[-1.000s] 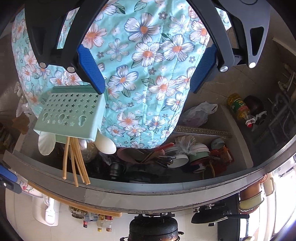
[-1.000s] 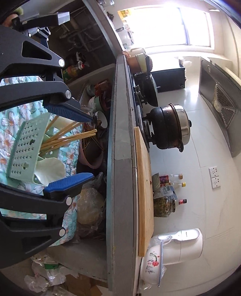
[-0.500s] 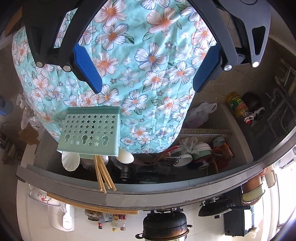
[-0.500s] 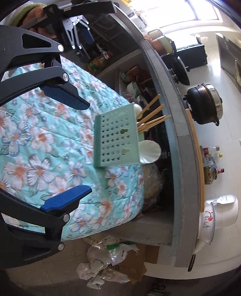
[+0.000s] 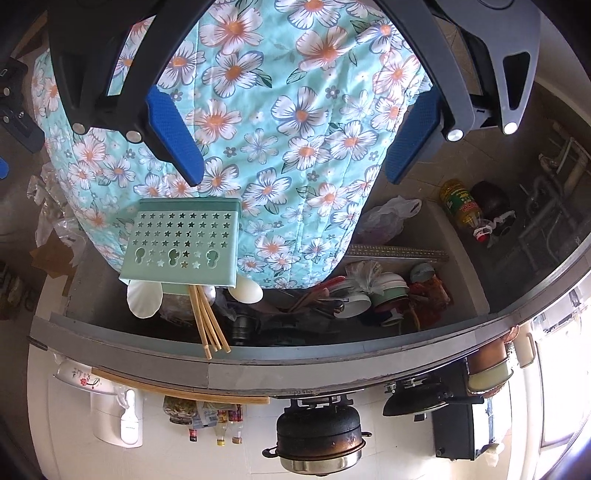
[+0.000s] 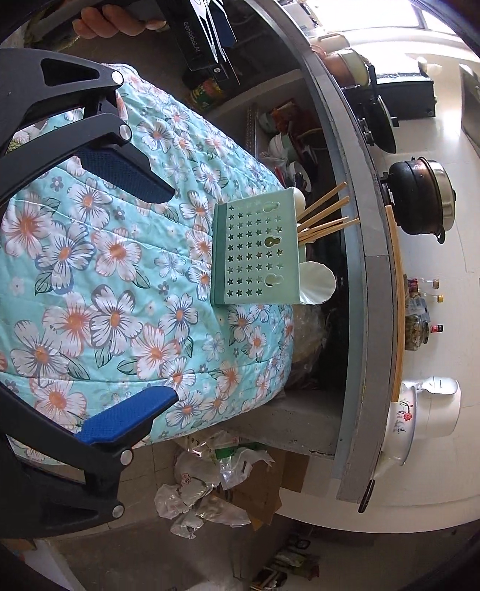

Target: Organize utensils

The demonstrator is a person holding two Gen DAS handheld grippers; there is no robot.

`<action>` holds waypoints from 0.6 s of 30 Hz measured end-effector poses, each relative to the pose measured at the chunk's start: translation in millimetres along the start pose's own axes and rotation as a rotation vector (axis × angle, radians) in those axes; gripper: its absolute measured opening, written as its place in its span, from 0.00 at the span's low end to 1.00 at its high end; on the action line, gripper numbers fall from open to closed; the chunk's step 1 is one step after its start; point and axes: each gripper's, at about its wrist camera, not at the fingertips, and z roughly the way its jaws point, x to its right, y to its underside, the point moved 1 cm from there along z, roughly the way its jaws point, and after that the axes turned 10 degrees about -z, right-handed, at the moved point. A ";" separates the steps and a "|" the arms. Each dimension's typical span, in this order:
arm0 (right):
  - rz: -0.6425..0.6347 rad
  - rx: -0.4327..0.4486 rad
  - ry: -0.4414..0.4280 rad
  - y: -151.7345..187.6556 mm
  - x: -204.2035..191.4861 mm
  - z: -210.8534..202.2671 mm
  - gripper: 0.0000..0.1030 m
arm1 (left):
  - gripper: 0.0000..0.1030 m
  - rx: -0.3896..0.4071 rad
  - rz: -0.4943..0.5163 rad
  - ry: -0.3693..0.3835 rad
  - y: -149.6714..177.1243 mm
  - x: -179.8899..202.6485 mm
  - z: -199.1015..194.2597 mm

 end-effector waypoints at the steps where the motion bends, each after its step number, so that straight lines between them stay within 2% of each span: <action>1: 0.000 0.001 0.004 -0.3 -0.2 -0.7 0.94 | 0.92 -0.004 0.001 0.002 -0.3 1.0 -0.2; 18: -0.012 0.004 0.018 -4.2 -0.8 -5.8 0.94 | 0.92 0.033 -0.009 0.041 -4.4 12.0 -11.4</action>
